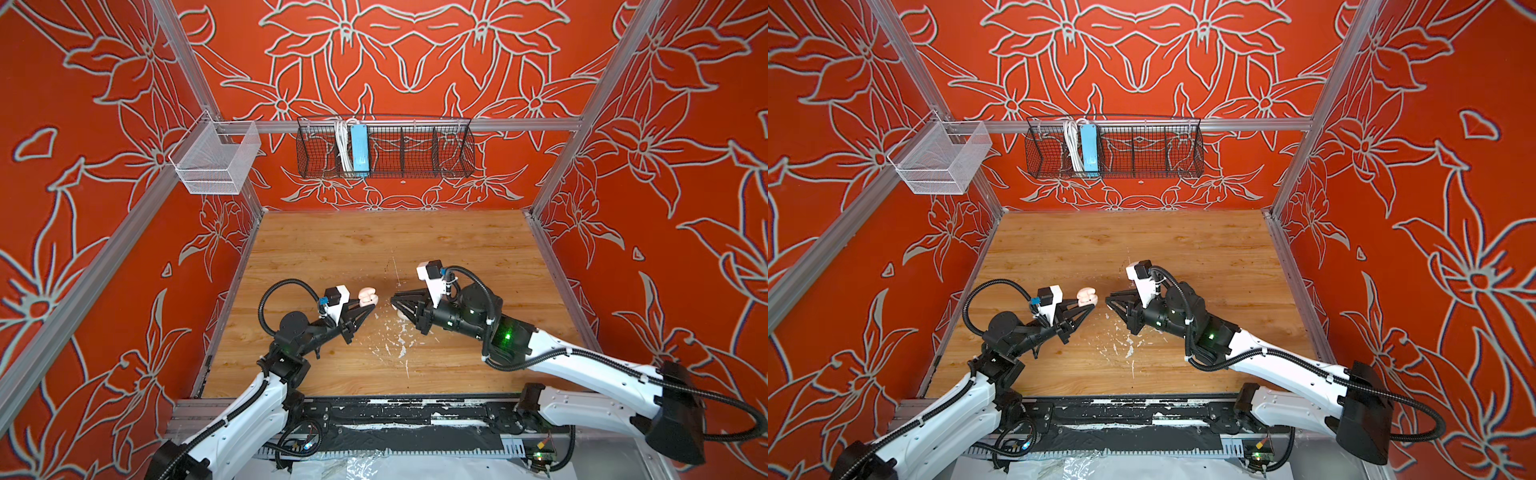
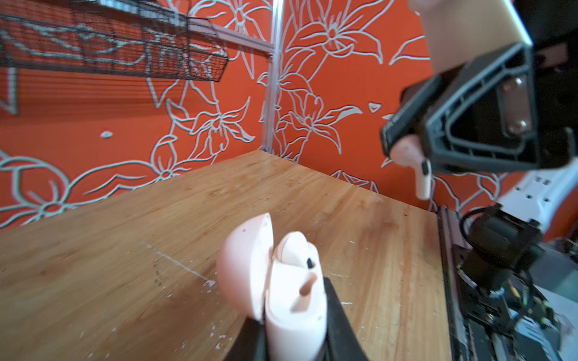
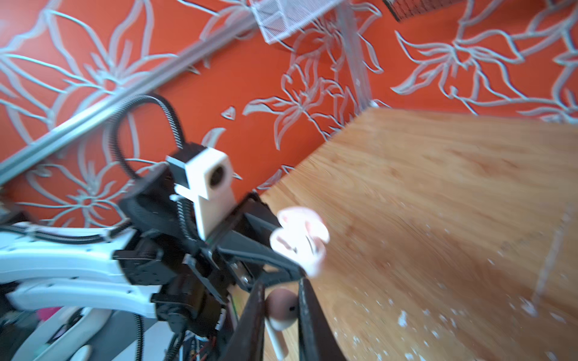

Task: Insert wireless bluetooth earbuds into charging case
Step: Insert the wireless bluetooth earbud into the charging case.

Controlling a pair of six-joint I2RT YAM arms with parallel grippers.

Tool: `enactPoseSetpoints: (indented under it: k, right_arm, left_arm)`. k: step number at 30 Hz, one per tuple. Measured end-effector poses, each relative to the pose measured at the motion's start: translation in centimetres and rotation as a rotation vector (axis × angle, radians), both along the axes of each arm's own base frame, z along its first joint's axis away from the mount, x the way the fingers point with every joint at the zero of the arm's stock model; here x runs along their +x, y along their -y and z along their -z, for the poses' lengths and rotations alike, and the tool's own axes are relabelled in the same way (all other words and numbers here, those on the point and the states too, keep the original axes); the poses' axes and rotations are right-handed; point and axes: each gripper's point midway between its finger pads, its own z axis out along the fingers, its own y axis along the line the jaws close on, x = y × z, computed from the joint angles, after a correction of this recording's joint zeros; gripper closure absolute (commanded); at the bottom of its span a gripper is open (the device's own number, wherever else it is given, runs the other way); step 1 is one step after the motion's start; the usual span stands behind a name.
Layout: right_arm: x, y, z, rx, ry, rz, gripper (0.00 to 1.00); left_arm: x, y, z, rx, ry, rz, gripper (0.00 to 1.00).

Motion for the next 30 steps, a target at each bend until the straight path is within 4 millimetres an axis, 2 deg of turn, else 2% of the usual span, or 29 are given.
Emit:
enactPoseSetpoints:
  k: [5, 12, 19, 26, 30]
  right_arm:
    - [-1.6, 0.0, -2.5, 0.101, 0.090, -0.076, 0.86]
    - [-2.7, -0.1, -4.7, 0.197, 0.165, -0.138, 0.89]
    - [-3.4, -0.6, -3.9, 0.222, 0.186, -0.157, 0.89]
    - [-6.2, -2.3, -4.0, 0.218, 0.257, -0.173, 0.89]
    - [-5.6, -2.8, -3.4, 0.202, 0.269, -0.137, 0.91]
  left_arm:
    - [-1.6, 1.2, -0.7, -0.008, 0.042, 0.098, 1.00]
    - [-2.1, 2.3, -1.4, -0.027, 0.027, 0.189, 1.00]
    - [-3.5, 2.9, -2.5, -0.048, 0.059, 0.261, 1.00]
    - [-4.7, 3.5, -2.7, -0.046, 0.083, 0.311, 1.00]
    - [-5.0, 3.5, -3.0, -0.046, 0.101, 0.315, 1.00]
